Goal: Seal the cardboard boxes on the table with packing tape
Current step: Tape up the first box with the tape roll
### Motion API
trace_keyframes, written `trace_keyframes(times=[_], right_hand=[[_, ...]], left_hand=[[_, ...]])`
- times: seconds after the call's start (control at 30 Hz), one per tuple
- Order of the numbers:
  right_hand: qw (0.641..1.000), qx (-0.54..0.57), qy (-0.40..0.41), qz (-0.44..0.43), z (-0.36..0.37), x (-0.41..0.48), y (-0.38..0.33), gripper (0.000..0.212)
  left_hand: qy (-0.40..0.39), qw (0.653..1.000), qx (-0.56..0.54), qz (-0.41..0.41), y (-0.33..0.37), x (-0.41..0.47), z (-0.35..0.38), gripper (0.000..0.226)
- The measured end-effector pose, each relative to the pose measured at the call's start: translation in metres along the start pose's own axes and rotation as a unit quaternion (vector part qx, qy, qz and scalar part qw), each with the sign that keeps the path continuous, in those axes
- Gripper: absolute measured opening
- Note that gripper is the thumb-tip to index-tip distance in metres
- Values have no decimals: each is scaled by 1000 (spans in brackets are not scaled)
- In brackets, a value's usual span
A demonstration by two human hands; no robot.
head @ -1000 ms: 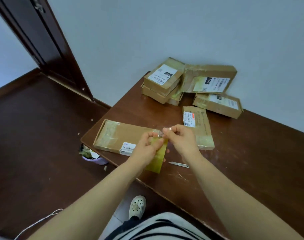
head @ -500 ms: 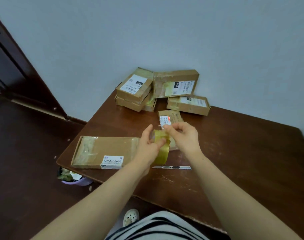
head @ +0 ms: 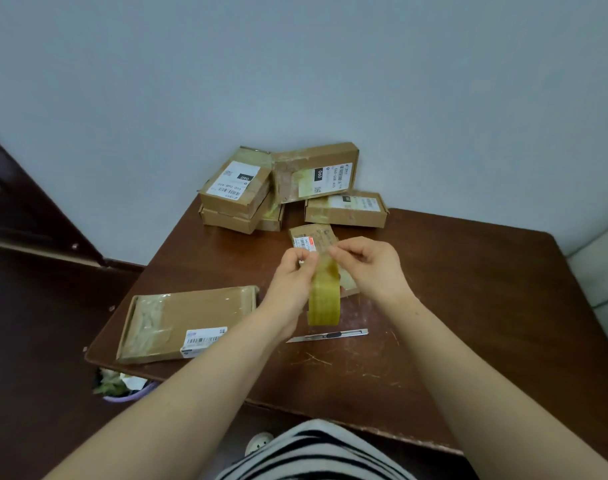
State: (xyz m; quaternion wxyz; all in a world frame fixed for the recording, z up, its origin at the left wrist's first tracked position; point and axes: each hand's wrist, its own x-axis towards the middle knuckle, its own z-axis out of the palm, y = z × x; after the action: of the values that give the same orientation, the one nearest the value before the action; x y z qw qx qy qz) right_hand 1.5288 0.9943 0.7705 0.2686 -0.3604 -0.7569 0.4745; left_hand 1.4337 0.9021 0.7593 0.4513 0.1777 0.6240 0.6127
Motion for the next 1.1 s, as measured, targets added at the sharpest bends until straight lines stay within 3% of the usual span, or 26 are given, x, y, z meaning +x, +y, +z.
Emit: trace_keyframes(times=[0.13,0.33,0.5,0.87,1.07,1.1], right_hand=[[991,122,21,53,-6,-2,1,14],[981,175,18,84,-15,1,2,28],[991,127,1,48,-19,1,3,19],[996,63,13,57,-26,7,8,15],[995,-102,3,9,-29,7,11,5],[992,-123,-5,2,-30,7,12,4]], left_hand=[[-38,998,-39,-11,4,3,1,11],[-67,996,-61,-28,4,4,7,13],[-78,995,-56,-28,0,7,10,12],[-108,993,-48,-9,-3,11,15,10],[-94,995,-23,-14,-7,13,23,3],[-92,995,-27,-21,-7,14,23,12]])
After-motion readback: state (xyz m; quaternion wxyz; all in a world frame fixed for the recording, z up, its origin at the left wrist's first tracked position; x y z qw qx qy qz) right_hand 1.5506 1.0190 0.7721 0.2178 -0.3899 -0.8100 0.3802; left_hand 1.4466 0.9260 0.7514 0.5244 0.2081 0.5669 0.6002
